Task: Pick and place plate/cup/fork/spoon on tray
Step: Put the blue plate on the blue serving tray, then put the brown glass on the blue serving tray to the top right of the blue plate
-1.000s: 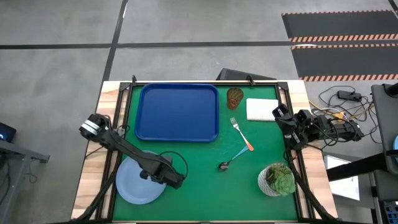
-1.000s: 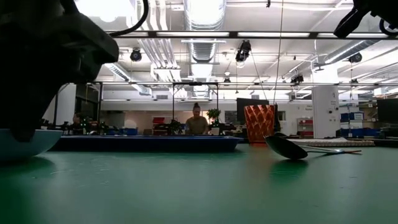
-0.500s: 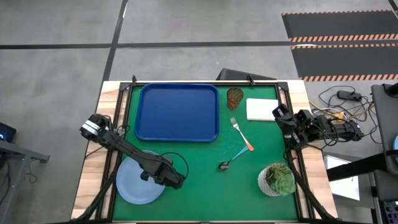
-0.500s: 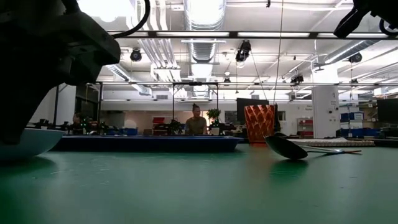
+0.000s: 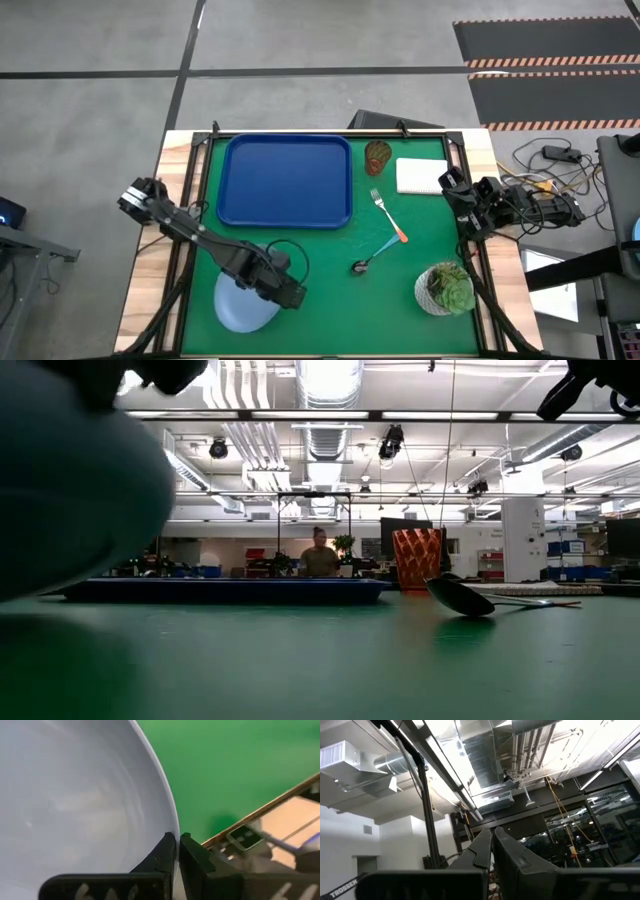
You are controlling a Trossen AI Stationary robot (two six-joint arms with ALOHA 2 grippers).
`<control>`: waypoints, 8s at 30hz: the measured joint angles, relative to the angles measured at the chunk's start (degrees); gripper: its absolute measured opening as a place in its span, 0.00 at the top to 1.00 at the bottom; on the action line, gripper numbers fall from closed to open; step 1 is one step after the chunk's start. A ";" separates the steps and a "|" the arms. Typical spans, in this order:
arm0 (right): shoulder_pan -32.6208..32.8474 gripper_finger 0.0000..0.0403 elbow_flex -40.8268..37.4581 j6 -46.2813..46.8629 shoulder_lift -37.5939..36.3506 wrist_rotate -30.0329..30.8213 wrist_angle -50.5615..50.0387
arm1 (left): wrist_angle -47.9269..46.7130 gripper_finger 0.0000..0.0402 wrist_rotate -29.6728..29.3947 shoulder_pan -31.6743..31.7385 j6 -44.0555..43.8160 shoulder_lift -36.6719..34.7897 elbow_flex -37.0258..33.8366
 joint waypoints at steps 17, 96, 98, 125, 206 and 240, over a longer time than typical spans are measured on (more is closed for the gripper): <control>0.00 0.98 0.00 -1.46 -0.01 0.03 -1.34 | 11.42 1.00 -20.42 -0.24 41.04 -7.17 9.71; 0.00 0.98 0.32 -2.54 -0.01 -0.01 -2.67 | -10.12 1.00 -27.71 36.30 48.83 11.39 -2.49; 0.00 0.98 0.48 -2.36 -0.01 -0.02 -2.81 | -10.12 1.00 -27.70 36.30 48.83 11.39 -2.51; 0.00 0.98 13.28 -4.74 -0.04 -0.68 -33.97 | -9.63 0.69 -27.92 33.62 51.48 9.18 0.56; -26.12 0.89 67.89 4.59 75.52 5.44 -75.08 | 61.87 0.69 -30.64 14.19 102.38 -51.56 -50.33; -35.33 0.88 67.80 3.65 88.47 5.74 -76.74 | 61.86 0.69 -30.70 14.21 104.47 -50.88 -50.40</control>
